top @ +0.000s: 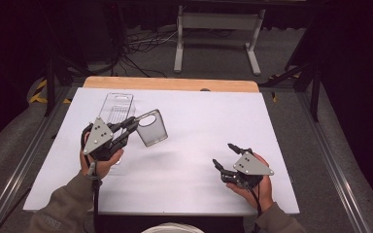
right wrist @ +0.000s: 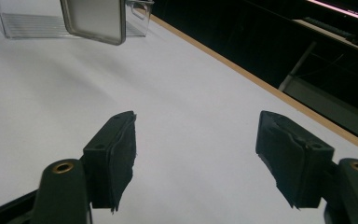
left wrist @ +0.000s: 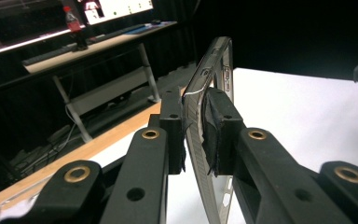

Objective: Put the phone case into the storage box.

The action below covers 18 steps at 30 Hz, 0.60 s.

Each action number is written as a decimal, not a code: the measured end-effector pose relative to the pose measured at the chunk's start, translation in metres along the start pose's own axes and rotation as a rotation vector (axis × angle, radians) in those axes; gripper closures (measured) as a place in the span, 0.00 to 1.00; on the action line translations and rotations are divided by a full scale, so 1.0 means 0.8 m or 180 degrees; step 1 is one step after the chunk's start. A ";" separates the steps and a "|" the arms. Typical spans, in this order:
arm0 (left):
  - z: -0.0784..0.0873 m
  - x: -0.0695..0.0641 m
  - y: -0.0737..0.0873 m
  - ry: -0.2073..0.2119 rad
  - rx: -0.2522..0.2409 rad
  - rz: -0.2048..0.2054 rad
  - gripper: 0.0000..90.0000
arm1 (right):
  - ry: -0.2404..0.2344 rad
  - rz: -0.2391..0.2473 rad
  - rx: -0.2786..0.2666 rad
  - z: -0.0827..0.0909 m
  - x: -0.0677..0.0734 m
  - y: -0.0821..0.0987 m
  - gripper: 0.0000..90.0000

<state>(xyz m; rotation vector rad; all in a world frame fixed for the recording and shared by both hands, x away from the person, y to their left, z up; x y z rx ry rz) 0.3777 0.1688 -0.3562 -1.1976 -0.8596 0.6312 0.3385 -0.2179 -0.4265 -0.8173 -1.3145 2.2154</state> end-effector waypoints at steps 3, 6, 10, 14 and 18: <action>0.004 0.008 -0.001 -0.0049 -0.0001 0.0003 0.88 | -0.0006 0.0011 0.0021 -0.002 0.001 0.001 0.33; 0.007 0.014 -0.003 -0.0092 -0.0021 0.0034 0.88 | -0.0009 0.0010 0.0035 -0.002 0.000 0.001 0.33; 0.012 0.022 -0.005 -0.0139 -0.0053 0.0045 0.88 | -0.0012 0.0019 0.0055 -0.004 0.000 0.002 0.33; 0.019 0.031 -0.009 -0.0202 -0.0093 0.0062 0.88 | -0.0014 0.0015 0.0062 -0.005 0.000 0.003 0.33; 0.024 0.041 -0.010 -0.0269 -0.0125 0.0085 0.88 | -0.0017 0.0012 0.0068 -0.005 0.000 0.003 0.33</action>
Point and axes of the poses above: each handheld gripper's, and its own axes: z roughly backward along the jaws, y roughly out of its underside, x roughly to its left, the point moved 2 cm from there along -z, roughly forward along the jaws, and after that the axes turned 9 degrees about -y, right-handed, at the moved point
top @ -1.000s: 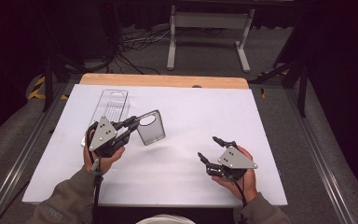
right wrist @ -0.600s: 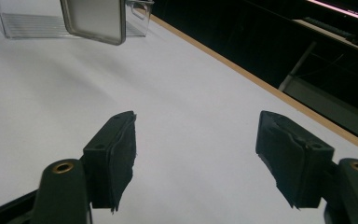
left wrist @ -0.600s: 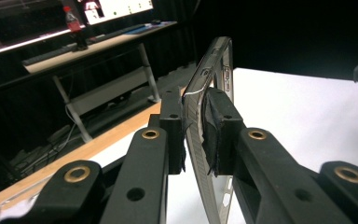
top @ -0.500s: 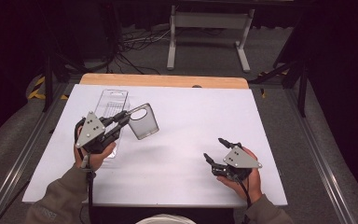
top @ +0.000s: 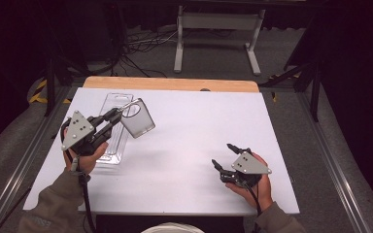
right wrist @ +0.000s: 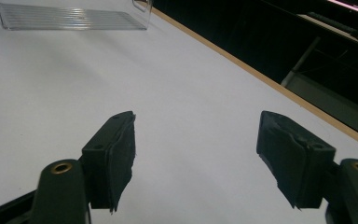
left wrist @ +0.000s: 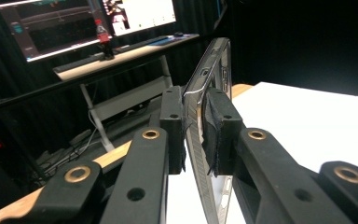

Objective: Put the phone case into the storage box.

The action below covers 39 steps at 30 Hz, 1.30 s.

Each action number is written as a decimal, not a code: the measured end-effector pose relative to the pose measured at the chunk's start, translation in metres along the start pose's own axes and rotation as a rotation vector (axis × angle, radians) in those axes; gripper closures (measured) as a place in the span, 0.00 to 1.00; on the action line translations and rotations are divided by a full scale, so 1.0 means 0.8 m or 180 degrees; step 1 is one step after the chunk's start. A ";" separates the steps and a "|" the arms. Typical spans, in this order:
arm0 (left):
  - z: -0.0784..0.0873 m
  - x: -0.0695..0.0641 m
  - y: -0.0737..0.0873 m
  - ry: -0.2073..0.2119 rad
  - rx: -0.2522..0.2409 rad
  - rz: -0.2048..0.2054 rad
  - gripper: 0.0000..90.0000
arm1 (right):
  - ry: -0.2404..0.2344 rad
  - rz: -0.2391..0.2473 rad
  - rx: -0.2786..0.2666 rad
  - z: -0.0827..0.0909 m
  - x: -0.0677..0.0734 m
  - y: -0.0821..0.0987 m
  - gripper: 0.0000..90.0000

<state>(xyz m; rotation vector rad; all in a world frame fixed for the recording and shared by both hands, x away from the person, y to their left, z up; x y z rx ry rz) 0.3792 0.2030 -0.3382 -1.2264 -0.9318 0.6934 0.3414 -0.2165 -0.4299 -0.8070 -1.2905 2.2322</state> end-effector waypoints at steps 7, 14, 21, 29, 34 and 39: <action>0.010 0.017 -0.003 -0.0101 -0.0046 0.0038 0.88 | -0.0004 0.0000 0.0030 -0.002 0.000 0.001 0.32; 0.013 0.030 0.001 -0.0195 -0.0019 0.0070 0.88 | -0.0009 0.0000 0.0039 -0.002 -0.001 0.002 0.32; 0.017 0.041 0.003 -0.0271 -0.0015 0.0104 0.88 | -0.0025 0.0008 0.0056 -0.003 0.000 0.002 0.32; 0.022 0.057 0.006 -0.0372 0.0004 0.0117 0.88 | -0.0037 0.0003 0.0061 -0.003 0.000 0.002 0.32; 0.022 0.064 0.009 -0.0421 0.0014 0.0140 0.88 | -0.0044 0.0007 0.0075 -0.004 0.000 0.003 0.32; 0.022 0.071 0.013 -0.0475 0.0051 0.0157 0.88 | -0.0054 0.0015 0.0089 -0.004 0.001 0.003 0.32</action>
Point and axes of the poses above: each handheld gripper's, and its own axes: z roughly backward along the jaws, y roughly out of its underside, x roughly to its left, the point moved 2 cm from there along -z, roughly forward along the jaws, and after that the axes turned 9 degrees about -y, right-handed, at the moved point
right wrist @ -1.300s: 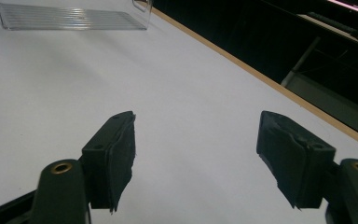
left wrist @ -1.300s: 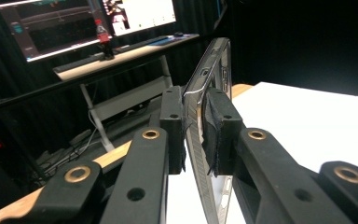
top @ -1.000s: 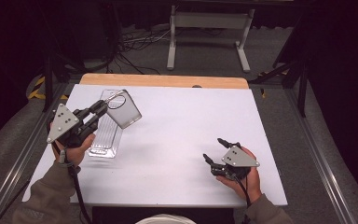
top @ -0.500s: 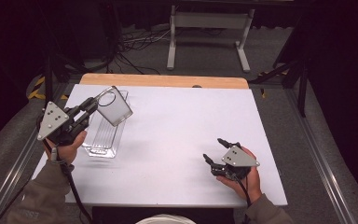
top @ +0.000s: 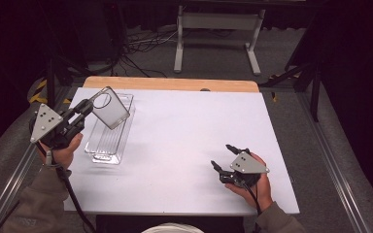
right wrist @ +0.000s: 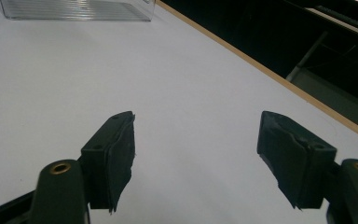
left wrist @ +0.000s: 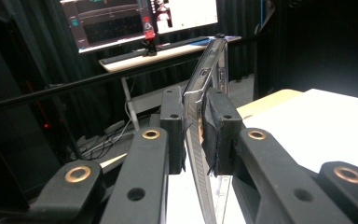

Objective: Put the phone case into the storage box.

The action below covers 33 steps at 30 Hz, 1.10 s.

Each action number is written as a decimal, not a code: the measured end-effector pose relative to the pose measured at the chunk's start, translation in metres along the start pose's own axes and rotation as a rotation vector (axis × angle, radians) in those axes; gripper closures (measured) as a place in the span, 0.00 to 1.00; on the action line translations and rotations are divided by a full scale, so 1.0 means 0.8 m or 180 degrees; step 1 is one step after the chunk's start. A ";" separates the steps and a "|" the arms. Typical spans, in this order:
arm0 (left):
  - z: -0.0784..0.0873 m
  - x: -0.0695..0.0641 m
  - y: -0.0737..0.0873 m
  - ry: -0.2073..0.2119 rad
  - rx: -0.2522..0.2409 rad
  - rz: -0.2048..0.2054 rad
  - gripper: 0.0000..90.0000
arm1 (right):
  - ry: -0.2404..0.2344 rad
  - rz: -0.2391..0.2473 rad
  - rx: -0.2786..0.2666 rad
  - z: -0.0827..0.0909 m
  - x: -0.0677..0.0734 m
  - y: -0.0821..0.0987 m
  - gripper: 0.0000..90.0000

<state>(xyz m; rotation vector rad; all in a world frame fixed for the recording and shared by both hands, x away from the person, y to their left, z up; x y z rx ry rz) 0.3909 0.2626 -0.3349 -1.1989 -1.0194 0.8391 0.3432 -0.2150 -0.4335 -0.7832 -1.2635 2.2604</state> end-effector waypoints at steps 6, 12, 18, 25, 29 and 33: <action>0.000 0.007 0.003 -0.0032 0.0014 0.0020 0.88 | -0.0011 -0.0008 0.0005 -0.001 0.000 0.000 0.32; -0.003 0.011 0.007 -0.0068 0.0058 -0.0018 0.88 | -0.0021 -0.0002 0.0017 -0.002 0.000 0.001 0.32; -0.012 0.016 0.014 -0.0089 0.0115 0.0012 0.88 | -0.0024 -0.0002 0.0033 -0.003 0.000 0.002 0.32; -0.023 0.028 0.024 -0.0131 0.0218 0.0011 0.88 | -0.0033 0.0000 0.0058 -0.005 0.000 0.003 0.32; -0.036 0.036 0.035 -0.0091 0.0310 0.0044 0.88 | -0.0034 -0.0004 0.0080 -0.007 0.000 0.004 0.32; -0.057 0.041 0.045 -0.0017 0.0393 0.0056 0.88 | -0.0030 -0.0006 0.0105 -0.009 0.000 0.005 0.32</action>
Point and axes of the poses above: each handheld gripper's, and its own axes: z roughly backward along the jaws, y roughly out of its underside, x roughly to its left, the point moved 2 cm from there along -z, roughly forward along the jaws, and after that the axes turned 9 degrees about -y, right-handed, at the moved point
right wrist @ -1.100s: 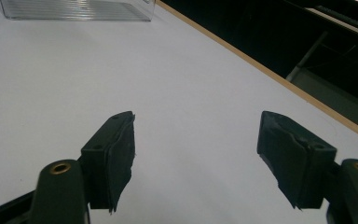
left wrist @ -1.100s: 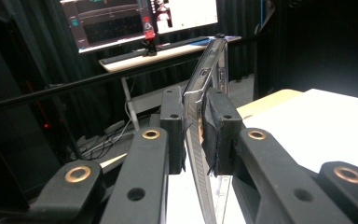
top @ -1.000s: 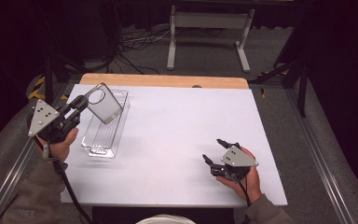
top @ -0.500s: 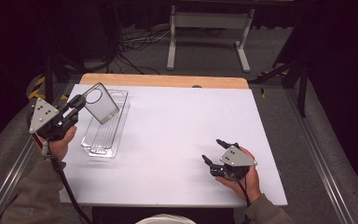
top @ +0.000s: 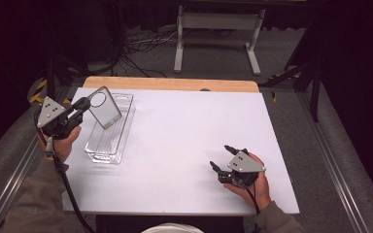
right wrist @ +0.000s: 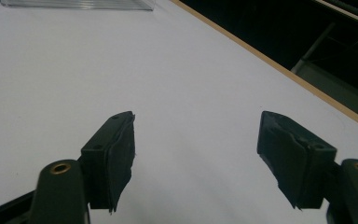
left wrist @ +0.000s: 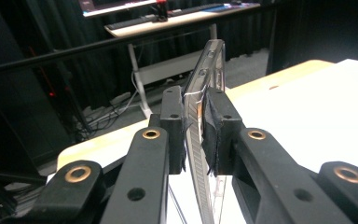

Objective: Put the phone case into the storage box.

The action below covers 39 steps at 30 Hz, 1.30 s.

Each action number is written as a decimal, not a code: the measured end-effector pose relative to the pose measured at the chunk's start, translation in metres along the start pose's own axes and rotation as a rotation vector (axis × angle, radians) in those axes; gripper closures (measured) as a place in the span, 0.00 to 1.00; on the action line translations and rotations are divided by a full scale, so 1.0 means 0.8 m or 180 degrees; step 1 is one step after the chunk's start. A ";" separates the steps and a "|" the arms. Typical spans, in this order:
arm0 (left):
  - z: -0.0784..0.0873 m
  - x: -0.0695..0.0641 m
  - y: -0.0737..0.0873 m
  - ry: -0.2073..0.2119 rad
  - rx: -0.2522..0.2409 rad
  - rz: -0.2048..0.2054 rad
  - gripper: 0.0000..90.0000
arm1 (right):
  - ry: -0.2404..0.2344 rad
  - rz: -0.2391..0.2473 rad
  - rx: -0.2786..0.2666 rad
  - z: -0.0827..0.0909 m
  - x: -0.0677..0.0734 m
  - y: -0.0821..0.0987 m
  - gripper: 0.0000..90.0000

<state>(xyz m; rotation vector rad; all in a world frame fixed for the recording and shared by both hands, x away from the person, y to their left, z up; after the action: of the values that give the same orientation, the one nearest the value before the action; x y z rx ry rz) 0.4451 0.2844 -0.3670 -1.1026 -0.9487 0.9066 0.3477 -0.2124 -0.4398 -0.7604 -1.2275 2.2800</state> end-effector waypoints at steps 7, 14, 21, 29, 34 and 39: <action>-0.033 -0.001 0.004 0.0173 0.0168 -0.0172 0.88 | 0.0001 -0.0015 0.0070 -0.006 -0.001 0.003 0.32; -0.071 0.008 0.003 0.0396 0.0227 -0.0294 0.88 | -0.0020 -0.0021 0.0156 -0.012 0.000 0.007 0.32; -0.096 0.017 0.003 0.0384 0.0234 -0.0228 0.88 | -0.0036 -0.0051 0.0184 -0.015 -0.001 0.009 0.32; -0.117 0.027 0.001 0.0250 0.0269 -0.0228 0.87 | -0.0093 -0.0069 0.0202 -0.016 0.000 0.010 0.32; -0.131 0.036 0.001 0.0035 0.0351 -0.0277 0.86 | -0.0119 -0.0059 0.0202 -0.017 0.001 0.011 0.32; -0.145 0.034 0.003 -0.0252 0.0426 -0.0330 0.81 | -0.0135 -0.0025 0.0222 -0.017 0.003 0.011 0.32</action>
<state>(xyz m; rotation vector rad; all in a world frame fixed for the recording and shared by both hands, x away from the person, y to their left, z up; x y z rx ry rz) 0.5626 0.2754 -0.3851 -0.9016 -0.9865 0.9204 0.3540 -0.2075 -0.4544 -0.6841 -1.1610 2.3306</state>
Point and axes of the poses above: each handheld gripper's, and its own axes: z roughly backward along the jaws, y roughly out of its underside, x roughly to its left, the point moved 2 cm from there along -z, roughly forward along the jaws, and after that the axes turned 9 degrees about -y, right-handed, at the moved point
